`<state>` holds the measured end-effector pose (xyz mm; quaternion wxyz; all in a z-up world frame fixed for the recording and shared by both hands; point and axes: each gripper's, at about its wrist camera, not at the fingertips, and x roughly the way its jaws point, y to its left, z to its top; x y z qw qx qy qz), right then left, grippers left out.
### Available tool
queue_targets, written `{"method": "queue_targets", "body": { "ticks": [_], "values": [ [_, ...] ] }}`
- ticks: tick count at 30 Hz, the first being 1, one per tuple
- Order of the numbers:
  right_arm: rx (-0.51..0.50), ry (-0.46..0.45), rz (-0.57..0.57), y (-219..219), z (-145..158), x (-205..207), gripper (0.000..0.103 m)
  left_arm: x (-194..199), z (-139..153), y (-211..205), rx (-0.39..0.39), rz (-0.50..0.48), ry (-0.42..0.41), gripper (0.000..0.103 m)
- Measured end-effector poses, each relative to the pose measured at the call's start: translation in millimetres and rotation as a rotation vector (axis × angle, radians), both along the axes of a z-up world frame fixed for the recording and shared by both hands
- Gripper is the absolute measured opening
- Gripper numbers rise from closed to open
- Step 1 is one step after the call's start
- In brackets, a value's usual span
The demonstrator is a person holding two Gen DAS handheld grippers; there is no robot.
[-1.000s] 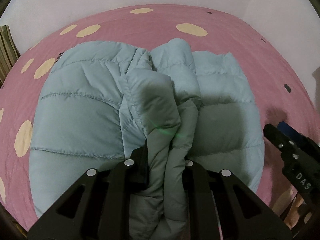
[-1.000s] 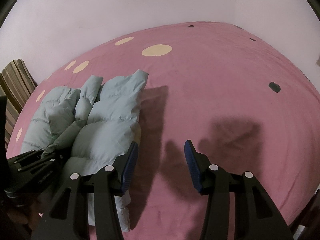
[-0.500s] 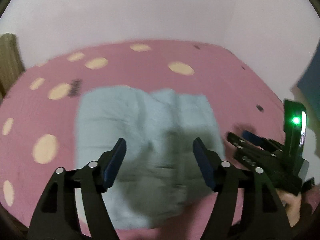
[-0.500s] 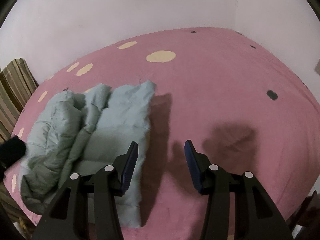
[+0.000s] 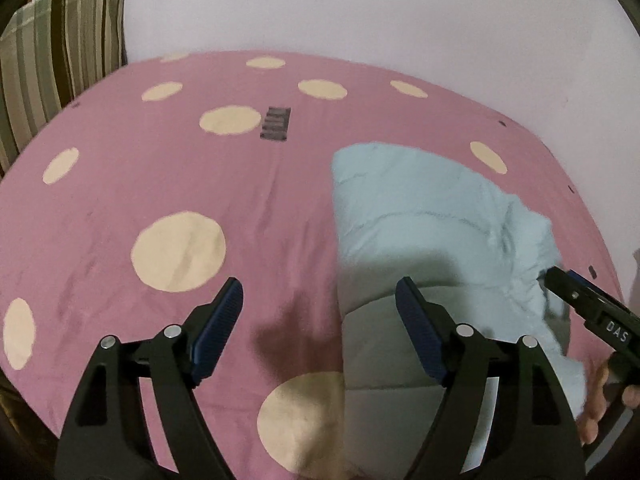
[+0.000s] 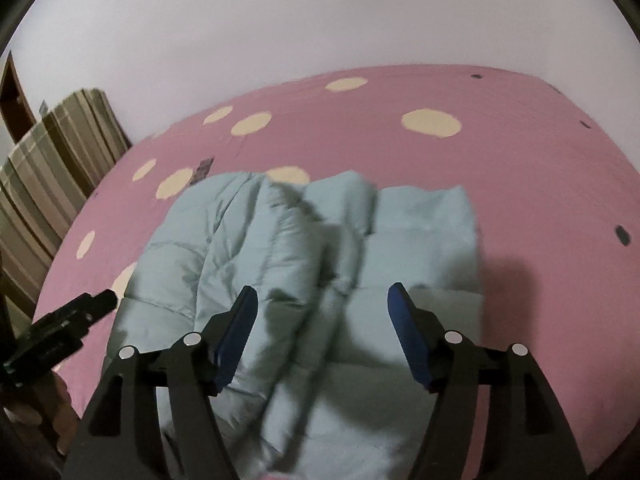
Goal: Fold large clothes
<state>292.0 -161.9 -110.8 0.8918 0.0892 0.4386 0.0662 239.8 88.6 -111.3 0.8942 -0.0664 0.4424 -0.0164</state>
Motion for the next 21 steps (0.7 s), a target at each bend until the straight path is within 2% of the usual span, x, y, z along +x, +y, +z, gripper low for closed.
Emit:
{"method": "queue_targets", "body": {
  "ticks": [4,9,11,13,15,16,21],
  "values": [
    [0.007,0.055,0.006,12.1,-14.3,12.6,0.067,5.3,-8.3,0.8,0.011,-0.01,-0.003,0.079],
    [0.039,0.107,0.007,18.6,-31.5,21.0,0.067,12.2,-18.8,8.1,-0.02,-0.017,0.01,0.079],
    [0.042,0.111,0.004,19.8,-34.9,22.2,0.055,14.9,-21.9,7.8,-0.033,-0.015,0.017,0.079],
    [0.07,0.122,0.023,22.7,-36.7,22.8,0.031,15.5,-24.7,9.0,-0.045,-0.016,0.022,0.079],
    [0.092,0.123,0.045,26.8,-34.8,22.7,0.017,15.8,-24.6,8.9,-0.045,-0.018,0.021,0.079],
    [0.093,0.113,0.051,28.0,-31.6,21.7,0.013,15.8,-22.4,8.8,-0.041,-0.018,0.019,0.079],
    [0.11,0.005,0.019,7.8,2.9,9.8,0.01,14.2,-7.3,1.1,-0.069,-0.064,-0.007,0.079]
  ]
}}
